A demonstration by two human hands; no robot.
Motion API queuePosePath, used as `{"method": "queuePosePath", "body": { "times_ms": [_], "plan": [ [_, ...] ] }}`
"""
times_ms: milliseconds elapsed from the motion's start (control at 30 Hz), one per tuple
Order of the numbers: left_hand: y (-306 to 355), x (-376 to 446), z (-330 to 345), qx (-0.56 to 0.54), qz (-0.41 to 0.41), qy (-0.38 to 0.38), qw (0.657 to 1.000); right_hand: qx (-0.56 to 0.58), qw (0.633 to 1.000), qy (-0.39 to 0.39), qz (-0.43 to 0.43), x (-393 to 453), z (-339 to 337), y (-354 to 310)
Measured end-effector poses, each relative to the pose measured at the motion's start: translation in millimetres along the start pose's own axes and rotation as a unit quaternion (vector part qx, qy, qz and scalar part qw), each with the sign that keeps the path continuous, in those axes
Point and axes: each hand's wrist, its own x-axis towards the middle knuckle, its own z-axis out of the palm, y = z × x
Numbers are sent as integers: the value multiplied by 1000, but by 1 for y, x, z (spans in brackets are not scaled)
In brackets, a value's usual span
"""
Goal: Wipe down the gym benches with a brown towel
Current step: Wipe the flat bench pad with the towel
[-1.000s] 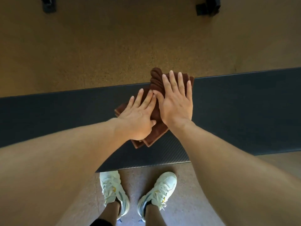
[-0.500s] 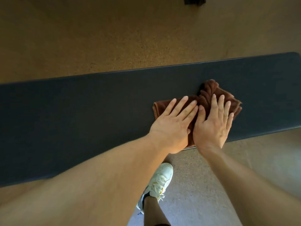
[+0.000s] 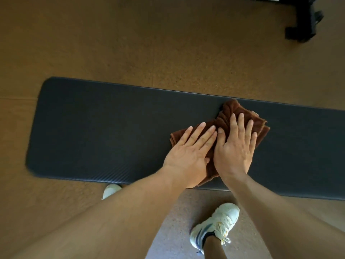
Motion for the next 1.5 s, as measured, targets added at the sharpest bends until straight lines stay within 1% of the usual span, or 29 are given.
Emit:
{"method": "queuePosePath", "body": {
  "times_ms": [167,300,400,500,600,667,733,833,933,1033,1233,1367,1433,1500],
  "plan": [
    [-78,-49,-9,-13,-75,29,997,-1,996,-35,-86,-11,25,-98],
    [-140,-113,-7,-29,-146,55,987,-5,983,-68,-169,-38,55,-184],
    [-181,-166,1,-61,-216,78,971,-29,960,-101,-261,-65,80,-243],
    [-210,-190,-5,-95,-268,76,956,-52,925,-114,-358,-66,96,-288],
    [-231,-183,-23,-114,-272,69,953,-61,912,-100,-392,-45,101,-309],
    [-245,-174,-34,-95,-255,57,961,-54,915,-81,-391,-32,104,-311],
    [-254,-166,-44,-78,-242,25,967,-38,923,-69,-377,-26,104,-310],
    [-249,-144,-57,-79,-243,-26,967,-16,936,-56,-346,-17,100,-299],
    [-221,-113,-65,-75,-225,-59,970,4,949,-46,-311,-4,88,-266],
    [-176,-77,-62,-64,-183,-71,978,2,961,-40,-273,11,67,-208],
    [-55,-9,-40,-29,-94,-83,992,-41,982,-28,-183,27,17,-66],
    [18,15,-14,2,-23,-87,996,-42,996,-6,-81,9,-8,18],
    [42,16,-2,12,20,-82,996,-20,1000,11,-10,-11,-13,45],
    [54,13,8,12,57,-74,996,7,997,40,68,-32,-12,58]
  ]
}}
